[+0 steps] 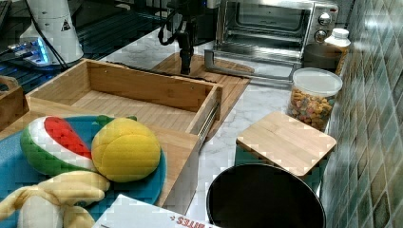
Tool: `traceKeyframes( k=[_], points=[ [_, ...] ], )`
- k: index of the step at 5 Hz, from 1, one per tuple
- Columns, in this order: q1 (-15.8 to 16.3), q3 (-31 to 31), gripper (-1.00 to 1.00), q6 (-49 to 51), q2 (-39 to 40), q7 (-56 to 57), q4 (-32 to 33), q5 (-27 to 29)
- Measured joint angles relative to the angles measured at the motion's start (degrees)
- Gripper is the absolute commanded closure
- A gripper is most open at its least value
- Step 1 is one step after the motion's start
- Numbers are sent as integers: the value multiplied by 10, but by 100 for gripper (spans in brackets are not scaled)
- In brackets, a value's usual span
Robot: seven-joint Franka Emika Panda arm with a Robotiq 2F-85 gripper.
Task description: Close the drawer.
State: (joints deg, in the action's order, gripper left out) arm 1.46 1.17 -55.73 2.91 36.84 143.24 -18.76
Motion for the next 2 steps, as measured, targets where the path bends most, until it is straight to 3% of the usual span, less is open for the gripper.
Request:
traceKeyframes(
  k=[2],
  points=[
    [-16, -18, 100, 20, -15, 2, 13, 0]
  ],
)
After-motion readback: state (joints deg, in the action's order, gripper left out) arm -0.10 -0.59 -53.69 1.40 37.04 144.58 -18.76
